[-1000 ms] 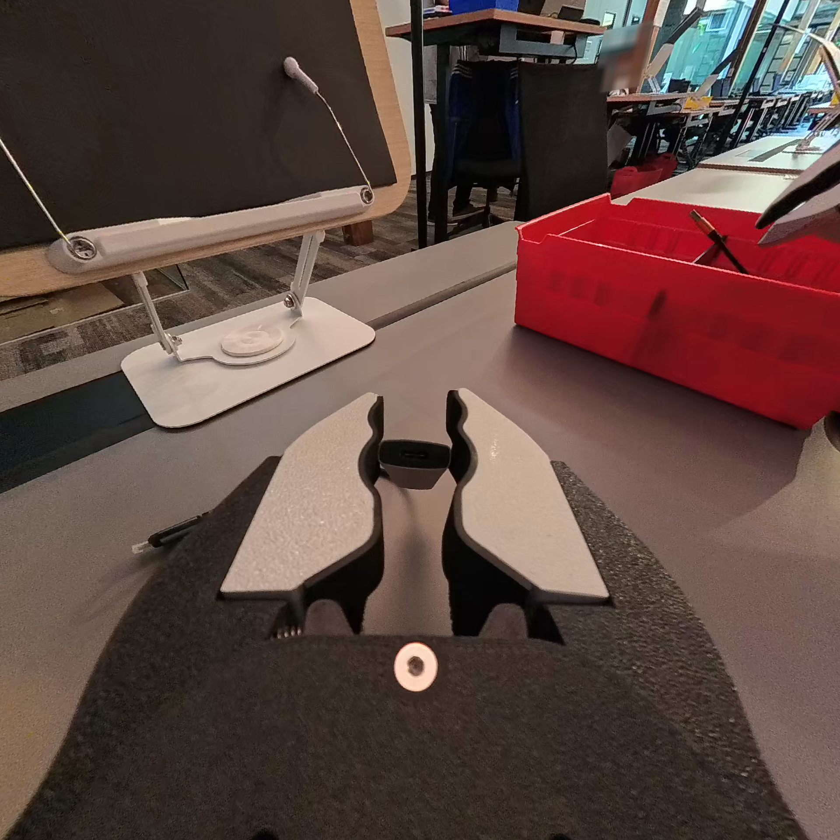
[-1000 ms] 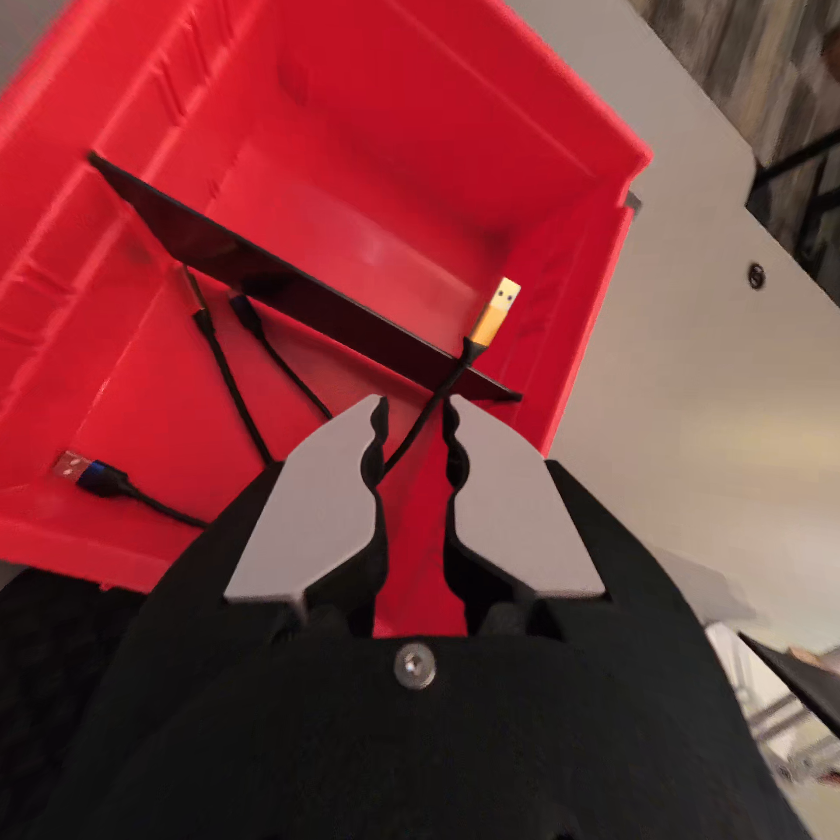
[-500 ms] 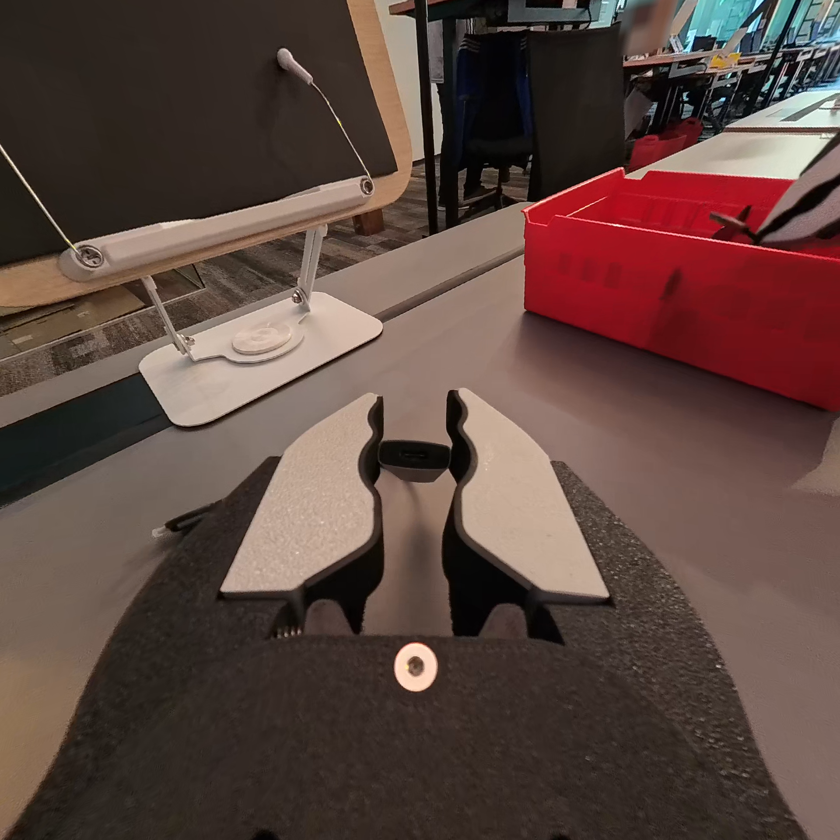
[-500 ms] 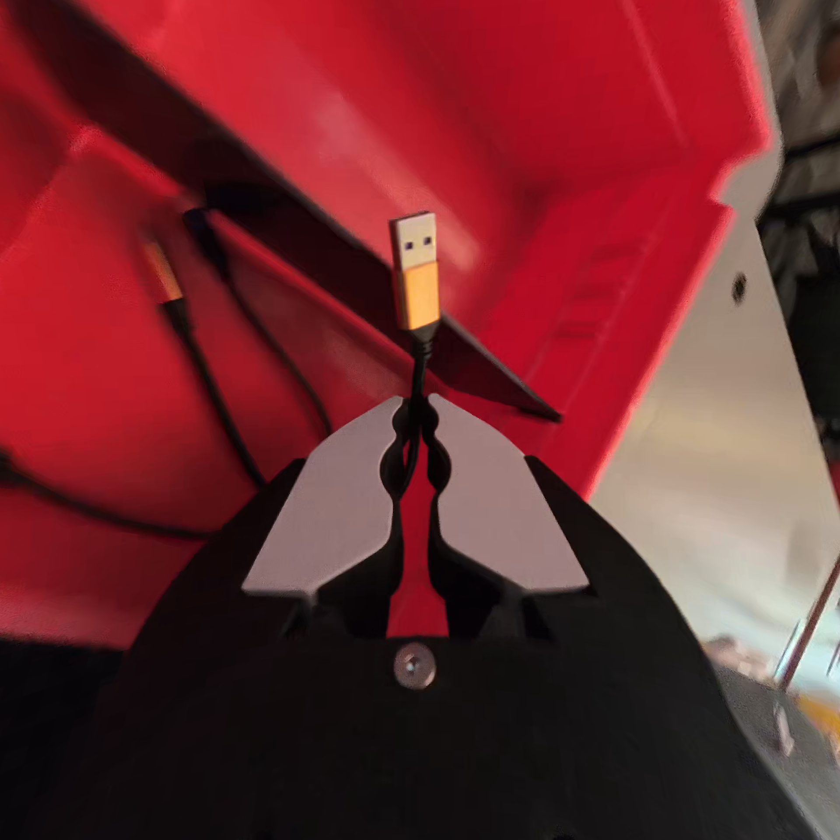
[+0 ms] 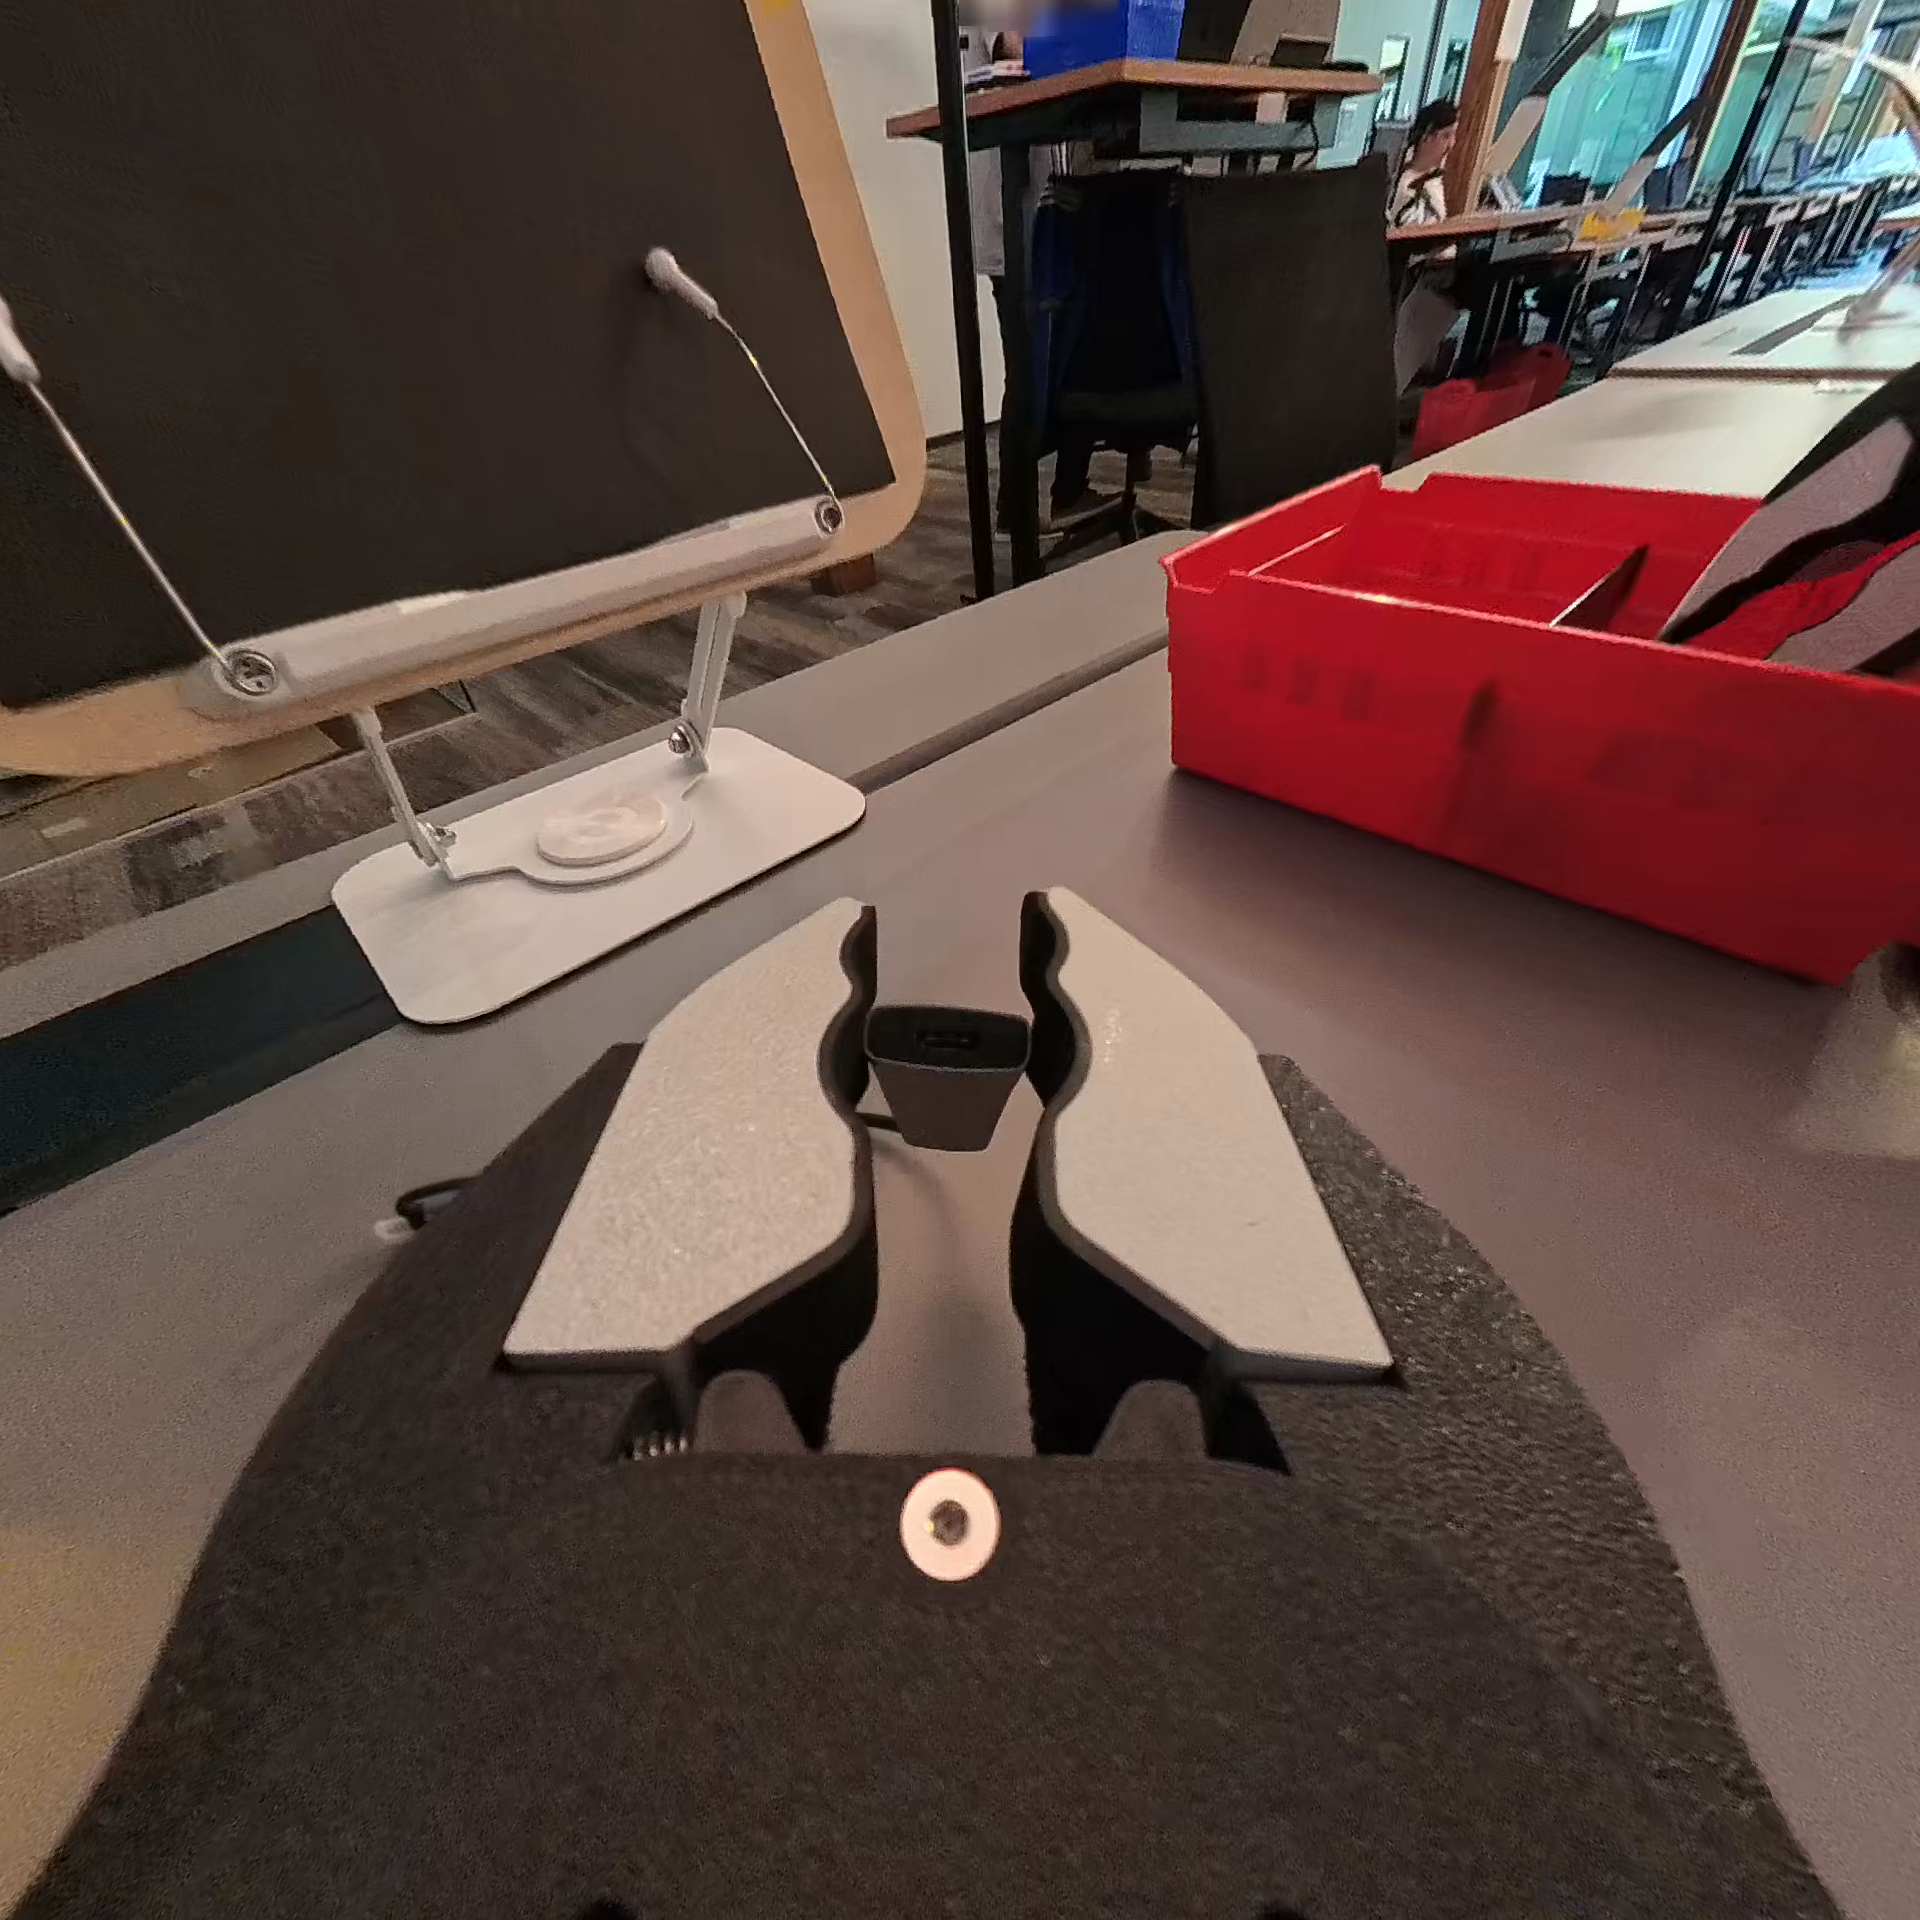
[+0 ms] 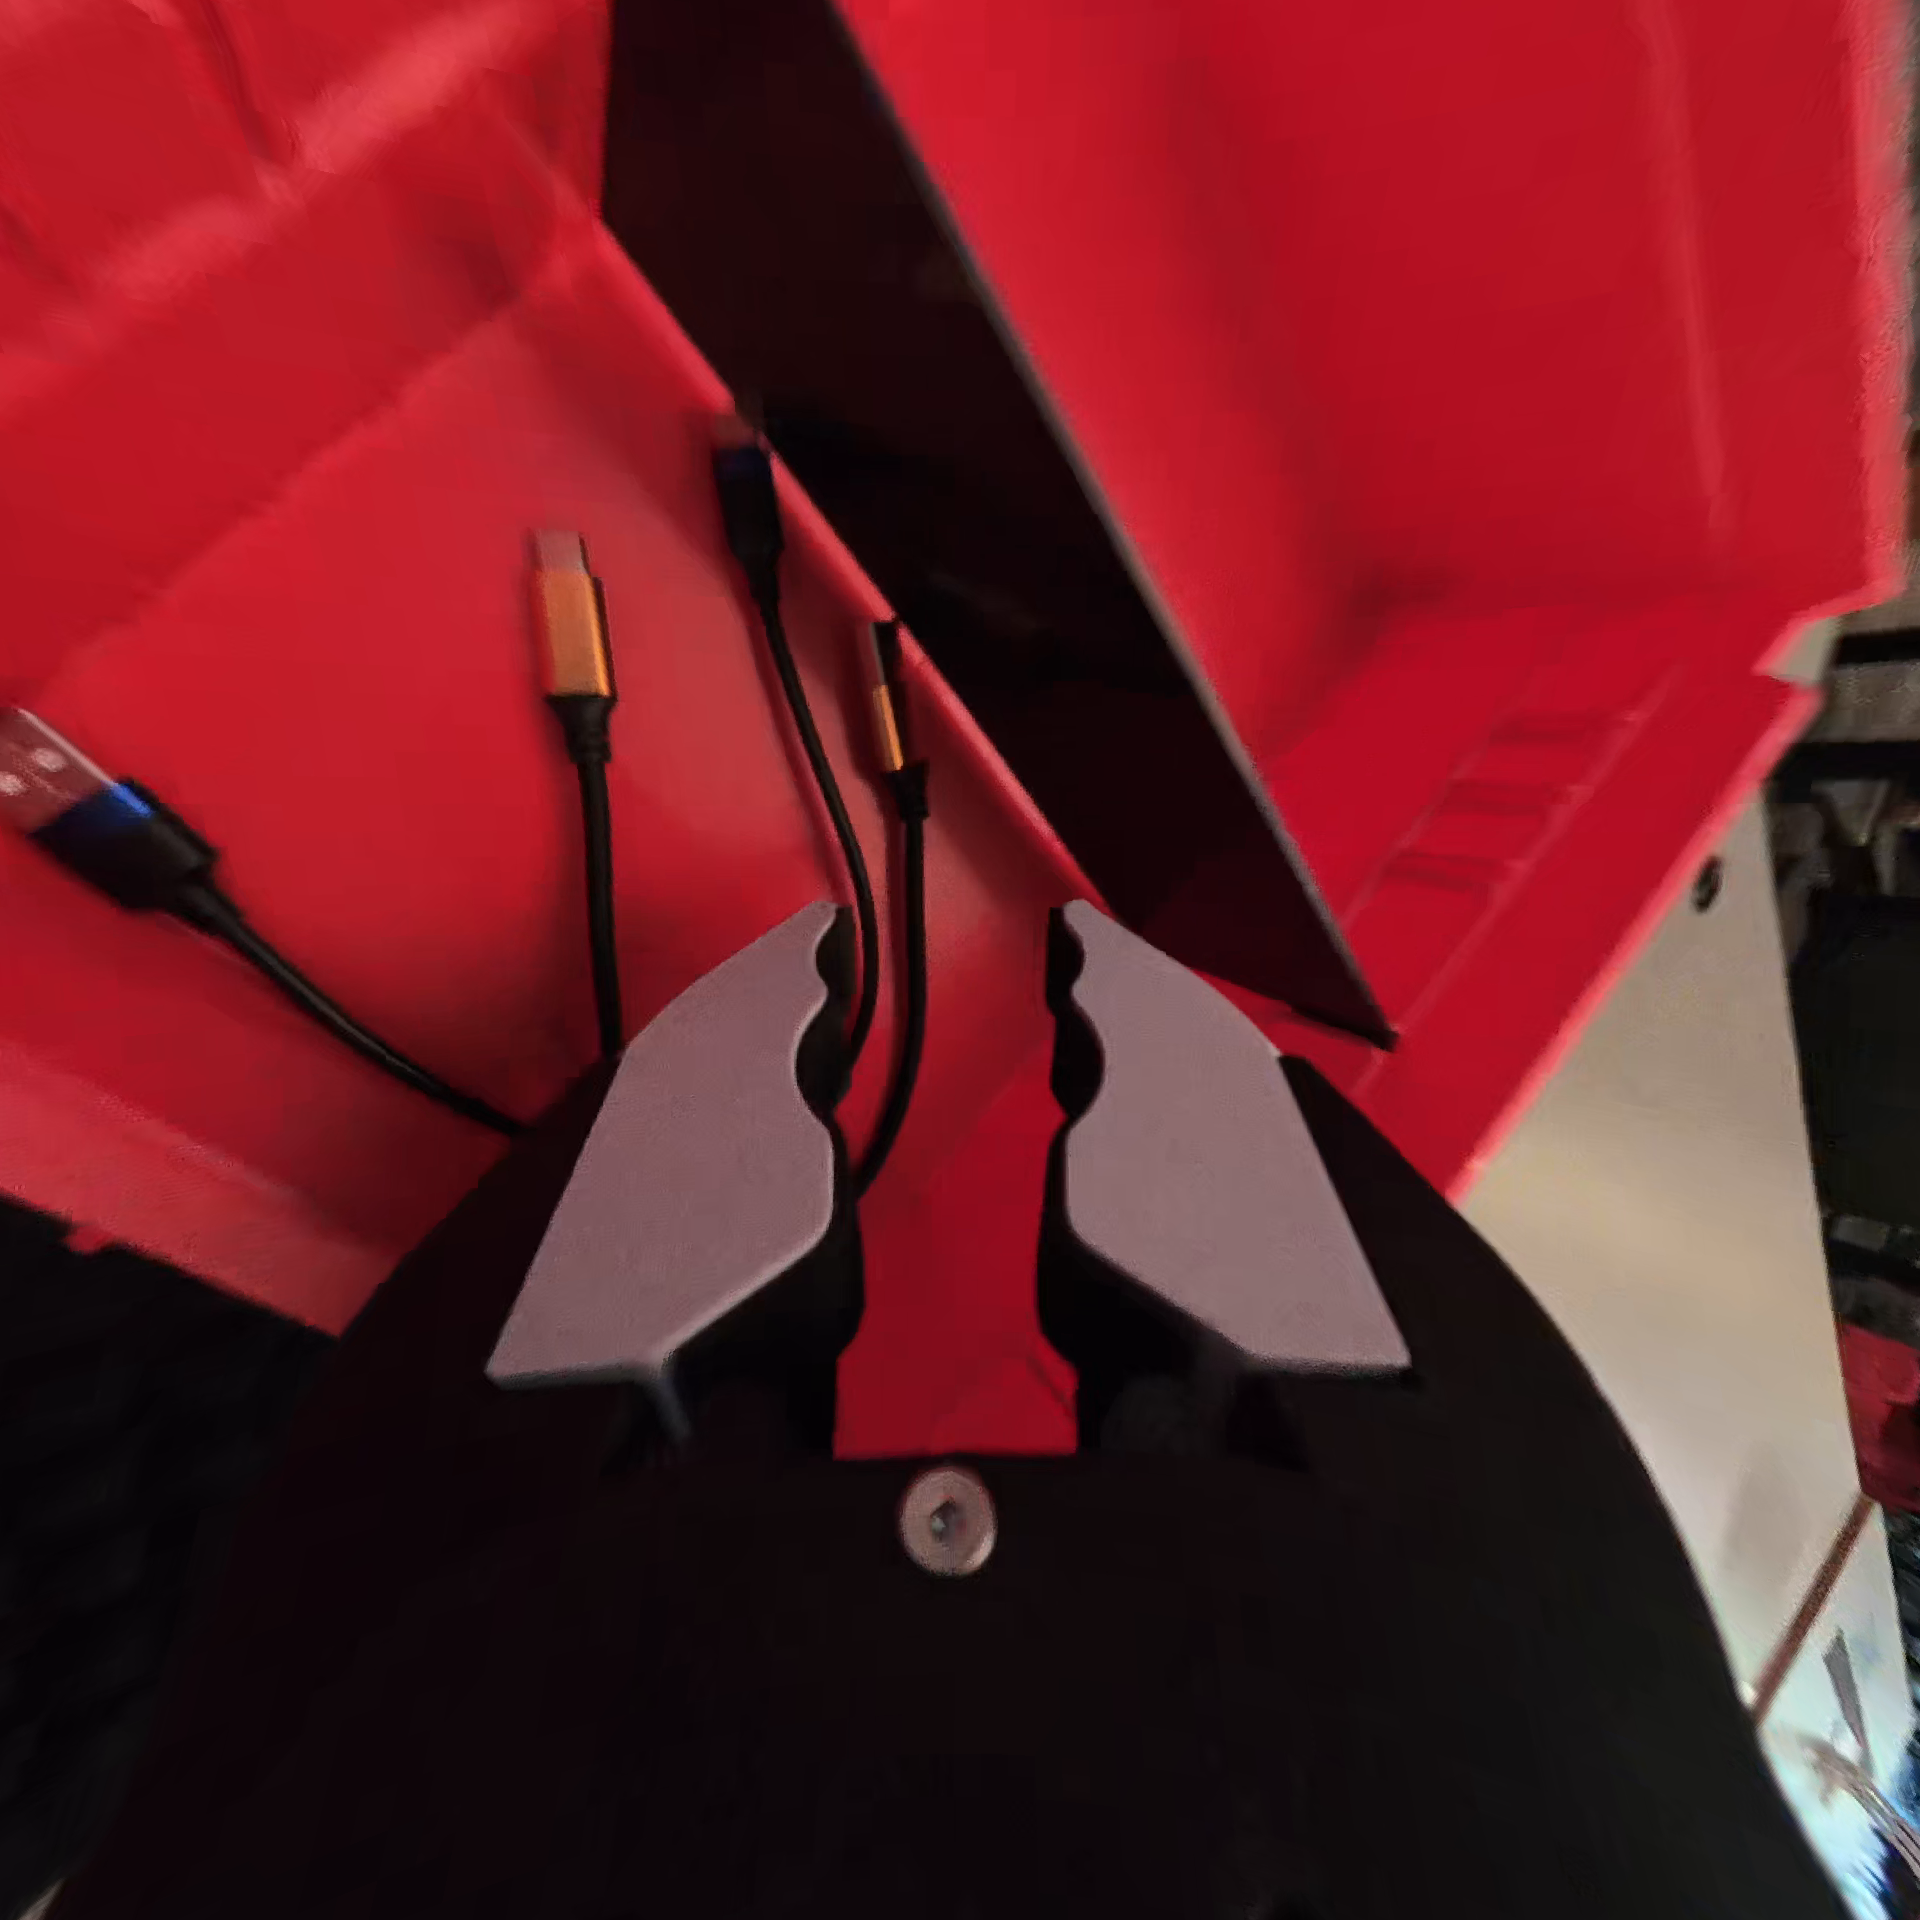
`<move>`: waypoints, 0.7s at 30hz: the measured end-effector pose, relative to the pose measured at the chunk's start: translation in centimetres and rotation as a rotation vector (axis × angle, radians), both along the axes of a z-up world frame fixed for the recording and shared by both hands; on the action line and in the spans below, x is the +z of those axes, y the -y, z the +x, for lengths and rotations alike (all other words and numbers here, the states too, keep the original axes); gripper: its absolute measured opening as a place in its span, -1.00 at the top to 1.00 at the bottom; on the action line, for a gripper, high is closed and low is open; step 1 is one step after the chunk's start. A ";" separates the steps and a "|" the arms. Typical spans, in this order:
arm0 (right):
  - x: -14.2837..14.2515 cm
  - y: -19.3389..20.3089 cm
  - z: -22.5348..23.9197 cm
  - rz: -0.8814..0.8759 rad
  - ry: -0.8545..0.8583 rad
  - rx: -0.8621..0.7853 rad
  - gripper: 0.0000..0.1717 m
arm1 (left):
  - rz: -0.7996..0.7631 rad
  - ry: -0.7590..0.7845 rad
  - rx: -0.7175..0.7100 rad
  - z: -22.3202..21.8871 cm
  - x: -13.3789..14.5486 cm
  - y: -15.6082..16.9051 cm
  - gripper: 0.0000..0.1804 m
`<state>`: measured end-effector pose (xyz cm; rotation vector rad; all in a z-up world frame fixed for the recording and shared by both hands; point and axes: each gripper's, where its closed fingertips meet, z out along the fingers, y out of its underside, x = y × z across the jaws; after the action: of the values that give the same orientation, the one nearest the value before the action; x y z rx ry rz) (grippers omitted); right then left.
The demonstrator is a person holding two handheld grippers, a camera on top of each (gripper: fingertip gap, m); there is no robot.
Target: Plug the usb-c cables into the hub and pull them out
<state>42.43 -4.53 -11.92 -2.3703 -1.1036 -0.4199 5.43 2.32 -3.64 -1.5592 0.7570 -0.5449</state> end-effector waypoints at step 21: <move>6.8 -2.4 -34.9 0.590 -0.670 0.514 0.50 | -0.017 0.123 -0.135 1.3 3.8 3.1 0.72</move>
<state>7.49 -2.15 -5.15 -1.4606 -1.0179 0.2078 6.73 -0.83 0.15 -1.4824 0.7687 -0.7415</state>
